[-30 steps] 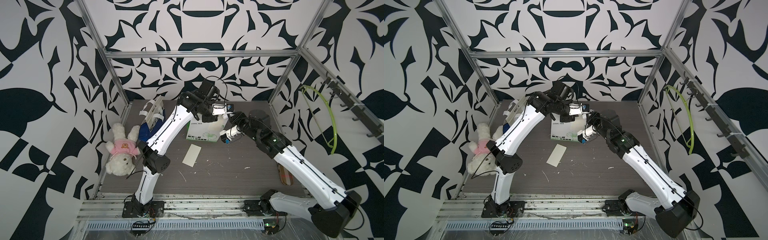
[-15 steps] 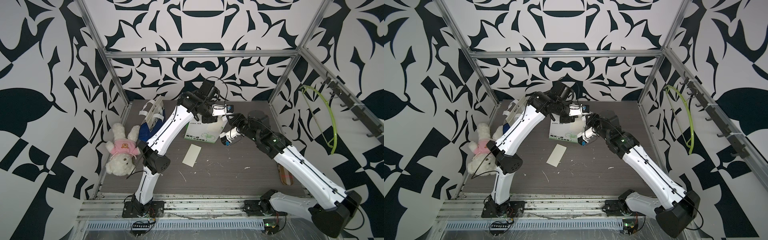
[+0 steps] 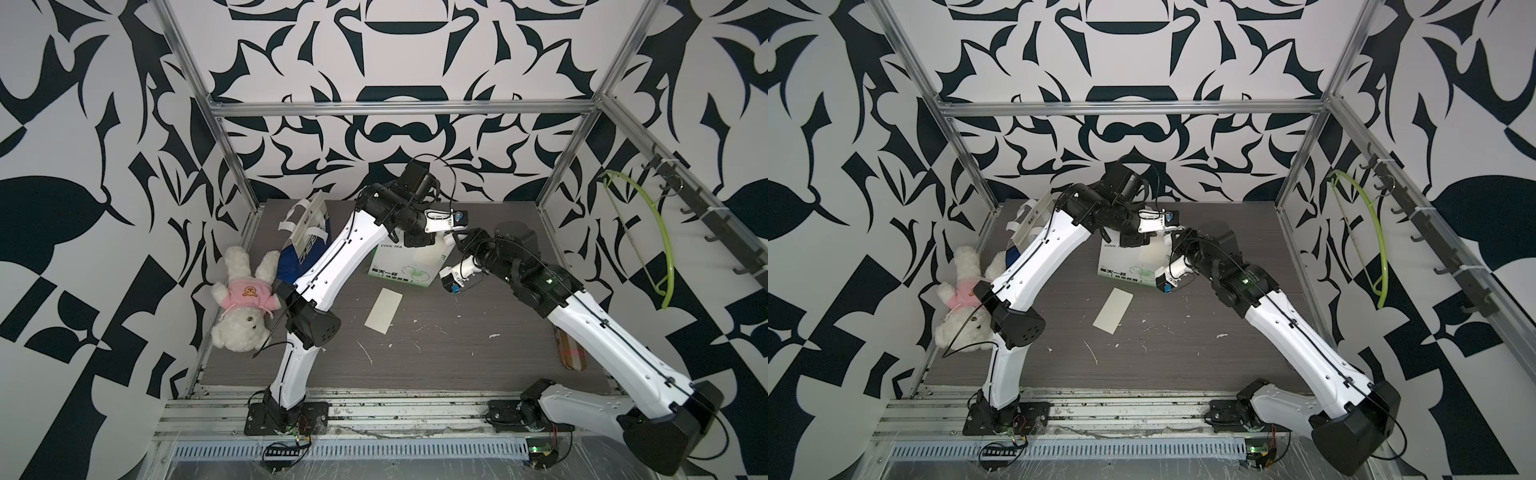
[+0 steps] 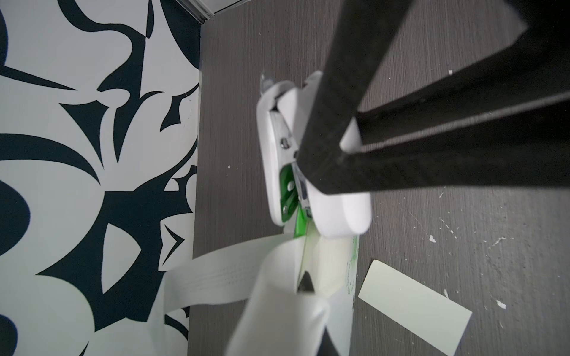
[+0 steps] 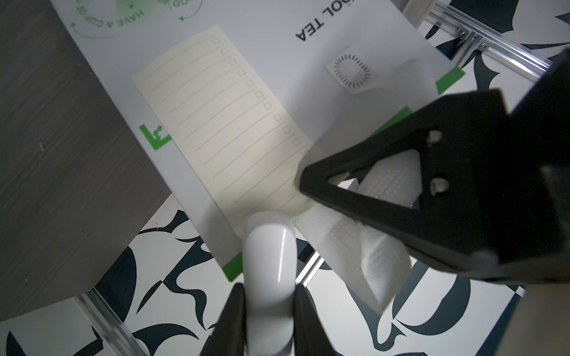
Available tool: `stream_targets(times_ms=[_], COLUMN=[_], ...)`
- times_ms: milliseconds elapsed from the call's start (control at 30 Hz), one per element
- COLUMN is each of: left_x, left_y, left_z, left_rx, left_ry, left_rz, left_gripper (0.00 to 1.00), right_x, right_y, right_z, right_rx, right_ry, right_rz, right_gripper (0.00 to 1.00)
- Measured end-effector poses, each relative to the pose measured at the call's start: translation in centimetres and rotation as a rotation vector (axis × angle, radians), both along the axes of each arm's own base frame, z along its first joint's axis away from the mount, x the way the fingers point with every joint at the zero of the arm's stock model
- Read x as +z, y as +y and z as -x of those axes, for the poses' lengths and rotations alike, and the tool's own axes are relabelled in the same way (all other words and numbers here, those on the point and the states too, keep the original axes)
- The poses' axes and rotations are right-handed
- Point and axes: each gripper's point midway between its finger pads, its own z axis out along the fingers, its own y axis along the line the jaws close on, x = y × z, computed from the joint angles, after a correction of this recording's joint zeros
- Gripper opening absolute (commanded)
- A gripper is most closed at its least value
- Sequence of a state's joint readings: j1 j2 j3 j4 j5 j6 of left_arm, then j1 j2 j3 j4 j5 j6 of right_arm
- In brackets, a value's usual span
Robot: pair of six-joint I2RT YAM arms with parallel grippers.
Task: Staple the receipts to the bags
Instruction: Place the stapler in the takeout bag.
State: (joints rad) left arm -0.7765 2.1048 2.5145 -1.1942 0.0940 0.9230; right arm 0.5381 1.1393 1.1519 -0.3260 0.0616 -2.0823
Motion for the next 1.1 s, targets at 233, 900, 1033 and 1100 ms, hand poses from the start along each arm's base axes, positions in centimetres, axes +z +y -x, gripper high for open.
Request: stream_targets(times_ms=[233,900,1033,1100], left_x=[-0.1,-0.3,-0.3,-0.3], left_y=[0.0,0.1,0.2,0.2], left_z=[0.1,0.1,0.0,0.0], left_rx=[0.001,0.007,0.011,0.012], left_ry=[0.005,0.01,0.014,0.016], left_rz=[-0.002,-0.007,-0.007,-0.006], left_gripper=[0.0,0.0,0.0,0.0], right_x=[-0.3,-1.8,-2.6,-2.7], right_y=[-0.1,-0.6,-0.7,-0.6], right_z=[0.1,1.0,0.9,0.8], right_rx=[-0.002,-0.001,-0.006,-0.007], right_ry=[0.012,0.043,0.046,0.036], right_rz=[0.009,0.026,0.031,0.026], right_gripper=[0.0,0.0,0.0,0.0])
